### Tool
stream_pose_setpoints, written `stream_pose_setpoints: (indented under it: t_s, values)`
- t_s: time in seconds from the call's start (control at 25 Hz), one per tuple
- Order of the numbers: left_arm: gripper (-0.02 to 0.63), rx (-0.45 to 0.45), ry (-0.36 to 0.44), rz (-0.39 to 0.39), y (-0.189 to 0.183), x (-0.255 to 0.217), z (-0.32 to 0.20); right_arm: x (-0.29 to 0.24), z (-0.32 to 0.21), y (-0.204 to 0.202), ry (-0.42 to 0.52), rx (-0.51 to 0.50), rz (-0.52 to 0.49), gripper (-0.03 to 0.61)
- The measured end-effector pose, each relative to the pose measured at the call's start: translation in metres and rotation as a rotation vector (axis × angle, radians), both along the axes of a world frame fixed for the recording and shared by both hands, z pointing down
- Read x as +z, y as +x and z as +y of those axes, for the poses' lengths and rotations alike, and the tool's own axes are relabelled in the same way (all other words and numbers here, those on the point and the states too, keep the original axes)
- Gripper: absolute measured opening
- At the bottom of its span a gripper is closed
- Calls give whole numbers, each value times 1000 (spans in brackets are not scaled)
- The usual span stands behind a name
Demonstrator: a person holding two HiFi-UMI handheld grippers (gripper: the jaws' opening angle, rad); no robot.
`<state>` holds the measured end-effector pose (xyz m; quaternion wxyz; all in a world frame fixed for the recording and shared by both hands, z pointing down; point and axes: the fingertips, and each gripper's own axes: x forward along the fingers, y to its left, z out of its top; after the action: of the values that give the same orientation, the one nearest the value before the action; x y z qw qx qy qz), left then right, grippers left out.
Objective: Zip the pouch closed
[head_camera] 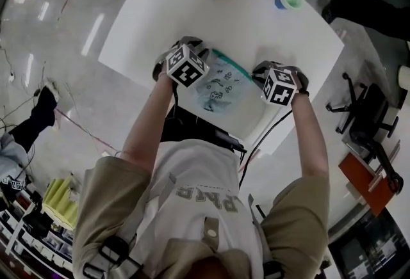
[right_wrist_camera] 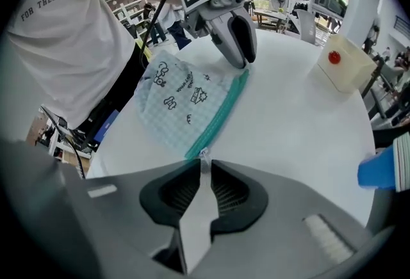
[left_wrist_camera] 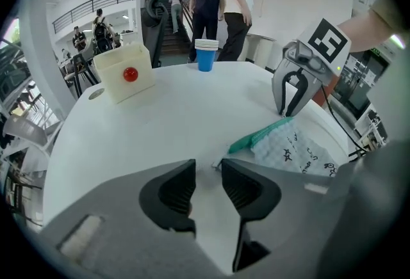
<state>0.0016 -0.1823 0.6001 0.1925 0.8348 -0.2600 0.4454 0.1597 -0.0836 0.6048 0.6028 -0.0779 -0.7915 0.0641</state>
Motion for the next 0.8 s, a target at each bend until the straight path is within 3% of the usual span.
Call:
stream_pose_setpoints:
  t_s: [0.04, 0.2, 0.48, 0.8]
  values:
    - [143, 0, -8, 10, 1, 0, -1, 0, 0, 0, 0, 20, -5, 60]
    - [144, 1, 3, 27, 6, -5, -6, -2, -3, 0, 44, 94, -24, 100]
    - [158, 7, 18, 57, 9, -18, -9, -22, -16, 0, 127, 292, -105, 103]
    - [158, -53, 63, 126, -4, -42, -16, -57, -34, -2, 273, 567, -223, 106]
